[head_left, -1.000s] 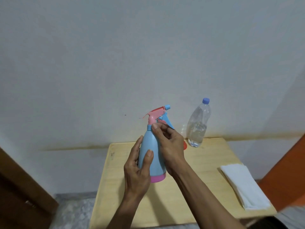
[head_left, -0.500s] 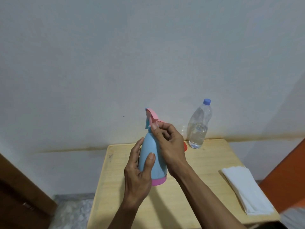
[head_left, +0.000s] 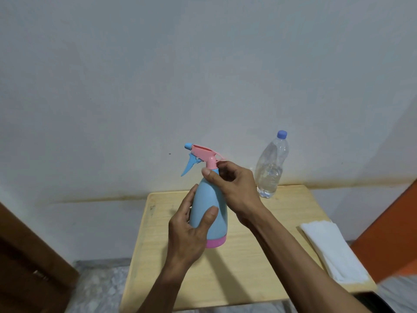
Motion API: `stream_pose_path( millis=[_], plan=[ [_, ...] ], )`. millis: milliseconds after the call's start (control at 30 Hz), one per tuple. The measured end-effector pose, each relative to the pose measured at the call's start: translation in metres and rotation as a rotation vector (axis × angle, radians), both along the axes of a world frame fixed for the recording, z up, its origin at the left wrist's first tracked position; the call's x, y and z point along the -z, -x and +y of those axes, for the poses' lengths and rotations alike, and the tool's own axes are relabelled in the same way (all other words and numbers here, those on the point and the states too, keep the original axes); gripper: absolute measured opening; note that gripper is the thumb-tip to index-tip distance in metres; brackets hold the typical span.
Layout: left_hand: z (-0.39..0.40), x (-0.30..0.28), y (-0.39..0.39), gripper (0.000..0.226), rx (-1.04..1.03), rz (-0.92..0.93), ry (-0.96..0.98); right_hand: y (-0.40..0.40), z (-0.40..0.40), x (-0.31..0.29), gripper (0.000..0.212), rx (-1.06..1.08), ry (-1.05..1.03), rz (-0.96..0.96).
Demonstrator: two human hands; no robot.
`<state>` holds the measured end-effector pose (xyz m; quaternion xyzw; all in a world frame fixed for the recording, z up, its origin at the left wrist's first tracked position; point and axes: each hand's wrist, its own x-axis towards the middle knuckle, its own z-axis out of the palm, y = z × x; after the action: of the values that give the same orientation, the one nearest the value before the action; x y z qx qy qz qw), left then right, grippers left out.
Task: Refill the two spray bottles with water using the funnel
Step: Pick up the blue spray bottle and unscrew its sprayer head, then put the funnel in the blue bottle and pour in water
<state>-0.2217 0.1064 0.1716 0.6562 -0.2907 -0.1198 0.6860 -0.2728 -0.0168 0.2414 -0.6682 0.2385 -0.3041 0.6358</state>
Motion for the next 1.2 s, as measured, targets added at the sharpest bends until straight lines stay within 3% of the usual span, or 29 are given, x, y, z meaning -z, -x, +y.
stream_pose_path(
  millis=[167, 400, 600, 700, 800, 1033, 1200],
  plan=[
    [0.010, 0.002, 0.002, 0.068, 0.016, -0.002, -0.006, 0.000, 0.003, -0.011, 0.027, -0.013, 0.034, 0.001],
    [0.028, 0.017, 0.000, 0.074, 0.032, 0.009, -0.040, 0.003, -0.008, -0.045, 0.012, 0.123, -0.032, -0.158],
    [0.025, 0.043, -0.009, 0.083, 0.010, 0.033, -0.109, 0.011, -0.039, -0.057, 0.036, 0.304, -0.179, -0.356],
    [0.016, 0.058, -0.019, 0.081, -0.028, 0.086, -0.125, 0.015, -0.061, -0.044, 0.028, 0.405, -0.185, -0.364],
    [0.005, 0.071, -0.027, 0.075, -0.071, 0.116, -0.120, 0.017, -0.082, -0.008, 0.012, 0.431, -0.155, -0.260],
    [-0.028, 0.109, -0.042, 0.072, -0.154, 0.138, -0.212, 0.012, -0.111, 0.134, 0.024, 0.441, -0.192, 0.272],
    [-0.050, 0.148, -0.048, 0.080, -0.149, 0.153, -0.301, 0.002, -0.121, 0.215, 0.020, 0.420, -0.243, 0.490]
  ],
)
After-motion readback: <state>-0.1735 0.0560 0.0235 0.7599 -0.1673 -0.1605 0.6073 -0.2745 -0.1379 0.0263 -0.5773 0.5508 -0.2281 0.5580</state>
